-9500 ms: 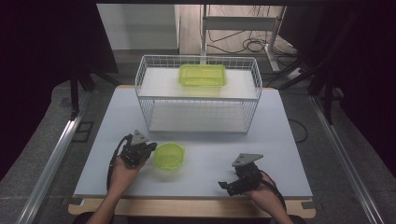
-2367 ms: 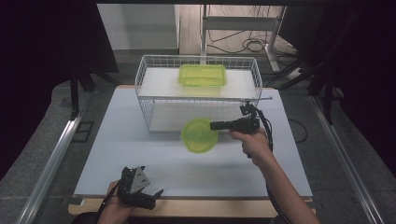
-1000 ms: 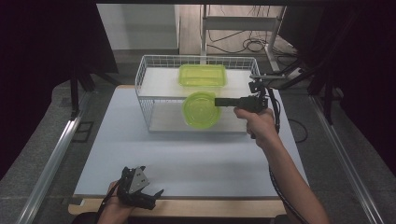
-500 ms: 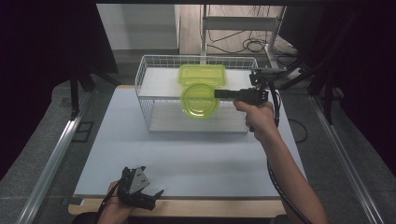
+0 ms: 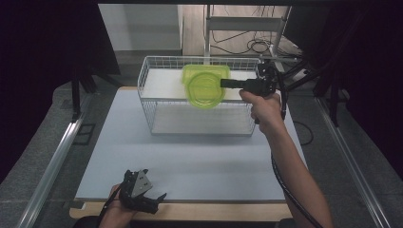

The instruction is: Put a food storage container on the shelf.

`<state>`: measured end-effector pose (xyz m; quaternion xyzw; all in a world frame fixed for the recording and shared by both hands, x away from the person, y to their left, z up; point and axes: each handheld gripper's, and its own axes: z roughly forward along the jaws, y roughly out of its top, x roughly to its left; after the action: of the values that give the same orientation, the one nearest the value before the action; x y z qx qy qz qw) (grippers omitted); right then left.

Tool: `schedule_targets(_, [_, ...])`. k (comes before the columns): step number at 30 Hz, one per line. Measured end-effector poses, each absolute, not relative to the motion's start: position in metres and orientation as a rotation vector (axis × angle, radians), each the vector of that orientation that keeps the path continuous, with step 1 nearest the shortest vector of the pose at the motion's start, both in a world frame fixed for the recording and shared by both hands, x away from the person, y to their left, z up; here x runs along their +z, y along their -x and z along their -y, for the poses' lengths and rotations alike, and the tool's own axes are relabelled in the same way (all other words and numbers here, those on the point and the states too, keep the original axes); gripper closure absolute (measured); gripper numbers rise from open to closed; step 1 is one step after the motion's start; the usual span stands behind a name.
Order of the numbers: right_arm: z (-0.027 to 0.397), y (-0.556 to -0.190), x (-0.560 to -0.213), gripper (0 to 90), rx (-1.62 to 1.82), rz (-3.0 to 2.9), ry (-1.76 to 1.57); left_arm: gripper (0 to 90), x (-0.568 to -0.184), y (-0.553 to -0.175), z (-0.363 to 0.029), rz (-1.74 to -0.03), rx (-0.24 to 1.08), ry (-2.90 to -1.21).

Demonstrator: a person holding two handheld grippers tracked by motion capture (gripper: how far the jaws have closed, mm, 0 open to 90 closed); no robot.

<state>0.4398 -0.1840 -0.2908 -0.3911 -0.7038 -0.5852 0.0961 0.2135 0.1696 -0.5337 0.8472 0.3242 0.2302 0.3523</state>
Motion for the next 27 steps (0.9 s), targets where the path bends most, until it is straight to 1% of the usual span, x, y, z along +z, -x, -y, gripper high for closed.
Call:
schedule_targets(16, [0.18,-0.461,-0.267,83.7,-1.801,2.054,1.238,0.1,-0.533,-0.214,-0.17,-0.839,0.594,-2.191])
schedule_targets(27, [0.169,-0.479,-0.264,83.7,-1.813,2.03,1.301,0.1,-0.533,-0.214,-0.171,-0.837,0.593,-2.19])
